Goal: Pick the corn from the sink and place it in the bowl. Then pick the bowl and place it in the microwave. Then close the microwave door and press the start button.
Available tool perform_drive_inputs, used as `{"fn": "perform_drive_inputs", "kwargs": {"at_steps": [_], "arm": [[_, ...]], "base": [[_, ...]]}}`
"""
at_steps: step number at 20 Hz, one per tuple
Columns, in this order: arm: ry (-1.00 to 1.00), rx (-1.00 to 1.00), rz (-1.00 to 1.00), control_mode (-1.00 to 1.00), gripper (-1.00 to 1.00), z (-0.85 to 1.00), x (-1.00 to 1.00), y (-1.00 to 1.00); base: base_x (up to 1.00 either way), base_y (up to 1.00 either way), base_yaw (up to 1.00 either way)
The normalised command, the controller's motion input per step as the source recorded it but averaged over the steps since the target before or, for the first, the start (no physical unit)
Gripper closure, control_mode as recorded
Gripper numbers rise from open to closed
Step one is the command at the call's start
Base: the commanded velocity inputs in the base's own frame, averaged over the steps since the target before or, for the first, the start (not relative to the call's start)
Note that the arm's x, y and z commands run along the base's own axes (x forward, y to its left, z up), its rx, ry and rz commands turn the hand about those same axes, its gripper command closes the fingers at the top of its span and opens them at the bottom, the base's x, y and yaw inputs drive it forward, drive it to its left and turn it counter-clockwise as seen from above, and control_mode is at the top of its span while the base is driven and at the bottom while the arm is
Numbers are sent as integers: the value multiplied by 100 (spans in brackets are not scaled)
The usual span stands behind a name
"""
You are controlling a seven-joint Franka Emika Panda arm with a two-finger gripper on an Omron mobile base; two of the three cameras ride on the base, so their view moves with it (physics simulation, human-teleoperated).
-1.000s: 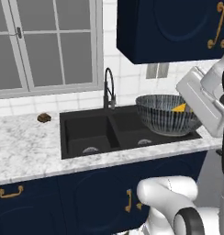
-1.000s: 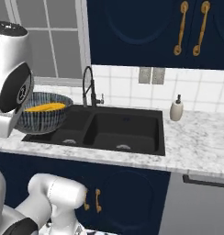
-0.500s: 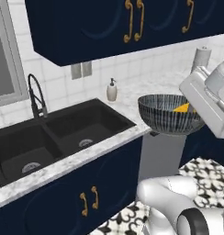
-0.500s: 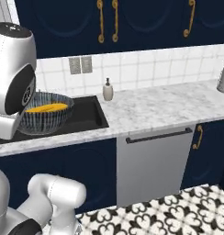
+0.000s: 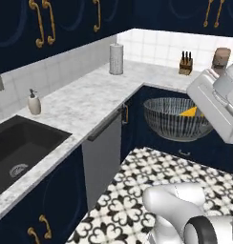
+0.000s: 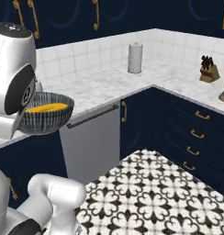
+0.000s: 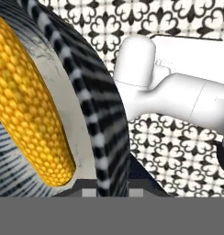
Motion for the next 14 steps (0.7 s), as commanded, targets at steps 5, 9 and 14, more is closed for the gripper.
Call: {"fn": "perform_drive_inputs", "kwargs": {"at_steps": [5,9,14], "arm": [[0,0,0,100,100,0,0,0],[0,0,0,100,100,0,0,0],[0,0,0,100,100,0,0,0]], "base": [[-40,-29,-69],[-37,-32,-68],[-30,-30,-70]]}}
